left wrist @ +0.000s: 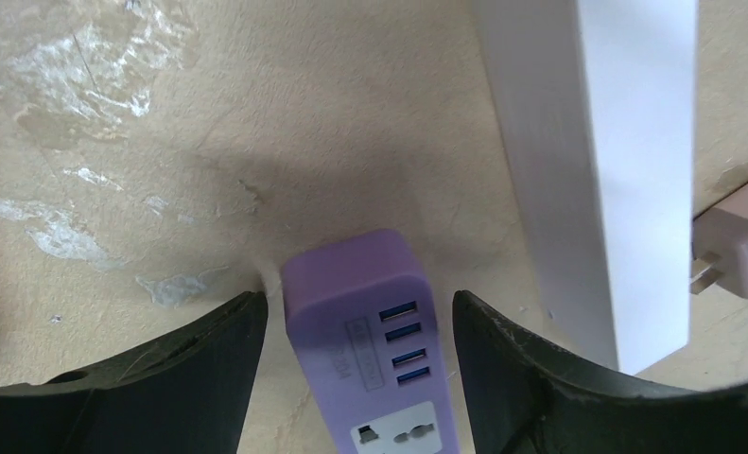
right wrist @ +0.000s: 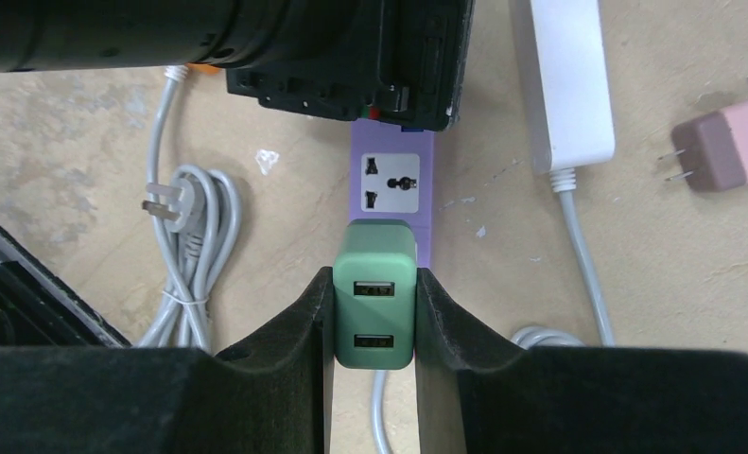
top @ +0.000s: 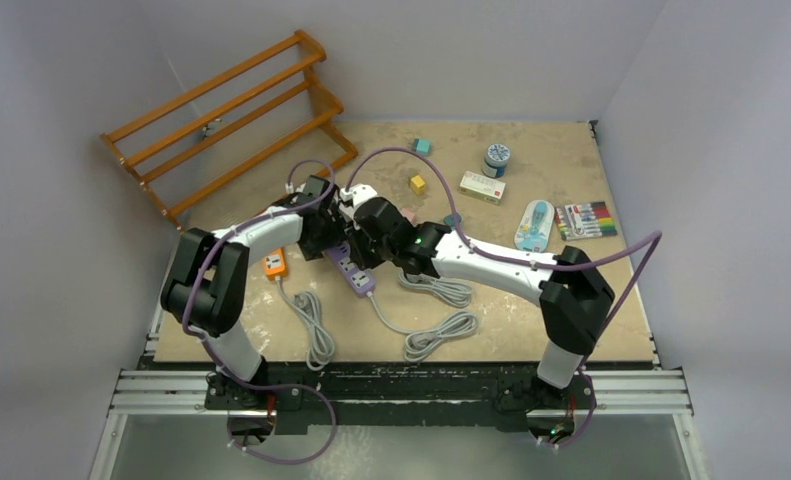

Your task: Insert the plug

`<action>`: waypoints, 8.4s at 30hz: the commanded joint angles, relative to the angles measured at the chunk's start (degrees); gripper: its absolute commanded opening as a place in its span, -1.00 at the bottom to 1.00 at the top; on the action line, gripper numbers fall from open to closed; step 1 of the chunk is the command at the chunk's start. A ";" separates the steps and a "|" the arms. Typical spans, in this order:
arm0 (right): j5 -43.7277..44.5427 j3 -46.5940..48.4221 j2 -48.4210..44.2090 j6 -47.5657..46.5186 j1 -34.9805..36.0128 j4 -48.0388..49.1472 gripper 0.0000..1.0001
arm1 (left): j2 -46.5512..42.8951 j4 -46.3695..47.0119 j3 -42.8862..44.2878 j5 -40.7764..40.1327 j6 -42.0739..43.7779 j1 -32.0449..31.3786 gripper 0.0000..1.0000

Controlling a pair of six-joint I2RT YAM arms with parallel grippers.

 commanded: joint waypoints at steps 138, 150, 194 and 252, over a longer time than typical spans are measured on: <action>2.21 -14.55 -7.78 -3.68 3.04 15.39 -1.00 | 2.39 -16.44 9.01 1.42 -21.59 -7.03 0.29; 2.47 -12.07 -4.40 -2.83 3.08 12.83 -1.00 | 2.09 -17.54 8.87 0.88 -21.17 -5.19 0.29; 2.74 -12.16 -2.47 -2.77 2.93 9.96 -1.00 | 0.26 -18.72 7.78 -1.42 -18.89 -2.28 0.29; 1.75 -8.10 3.29 -8.33 2.29 2.18 -1.00 | 0.12 -16.22 5.27 0.77 -16.75 -2.28 0.26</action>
